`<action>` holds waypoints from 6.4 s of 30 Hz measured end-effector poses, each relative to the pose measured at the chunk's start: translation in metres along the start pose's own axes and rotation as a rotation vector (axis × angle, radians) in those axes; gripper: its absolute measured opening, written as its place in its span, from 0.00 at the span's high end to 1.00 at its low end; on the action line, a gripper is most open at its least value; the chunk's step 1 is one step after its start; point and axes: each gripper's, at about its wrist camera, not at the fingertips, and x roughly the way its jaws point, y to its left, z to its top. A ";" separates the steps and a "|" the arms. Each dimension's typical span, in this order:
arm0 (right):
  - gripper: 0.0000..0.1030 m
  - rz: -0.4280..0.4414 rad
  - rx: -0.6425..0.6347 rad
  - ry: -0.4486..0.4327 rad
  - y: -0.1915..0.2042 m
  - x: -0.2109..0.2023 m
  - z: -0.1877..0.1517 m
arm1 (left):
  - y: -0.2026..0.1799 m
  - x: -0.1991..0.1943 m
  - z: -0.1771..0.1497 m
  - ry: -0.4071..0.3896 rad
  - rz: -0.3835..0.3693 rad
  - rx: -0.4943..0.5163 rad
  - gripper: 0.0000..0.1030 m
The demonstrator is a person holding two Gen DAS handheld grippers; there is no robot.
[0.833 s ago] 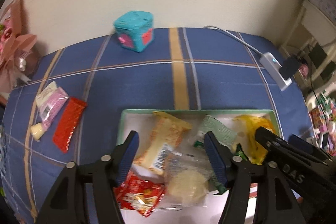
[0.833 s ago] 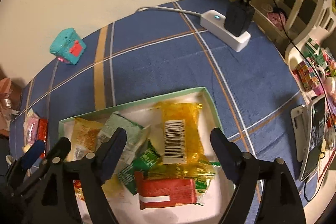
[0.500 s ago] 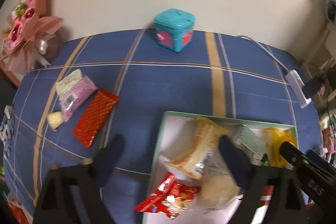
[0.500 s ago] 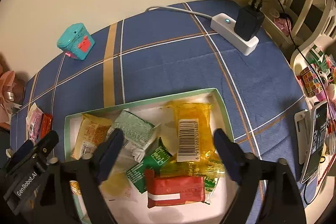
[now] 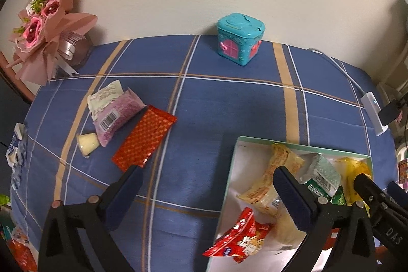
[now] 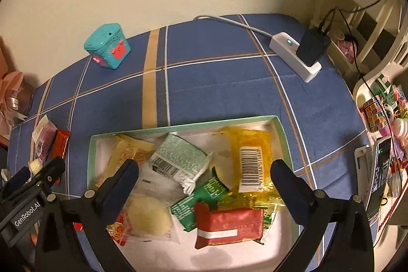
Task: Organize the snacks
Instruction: 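Move both open tools back toward the red patterned pack and pink pack, then grasp the cup-shaped pudding with the left tool while the right tool grasps the red patterned pack, then carry the pudding with the left tool while the right tool carries the red pack over the tray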
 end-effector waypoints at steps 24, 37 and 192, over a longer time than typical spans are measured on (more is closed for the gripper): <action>0.00 0.102 -0.213 0.013 0.172 -0.002 -0.025 | 0.214 -0.001 -0.009 0.044 0.149 -0.254 0.00; 0.00 0.186 -0.271 -0.004 0.241 0.026 -0.042 | 0.283 0.024 -0.013 0.064 0.119 -0.379 0.00; 0.55 0.122 0.009 0.001 0.102 -0.024 -0.041 | 0.109 -0.021 -0.008 0.019 -0.146 -0.032 0.61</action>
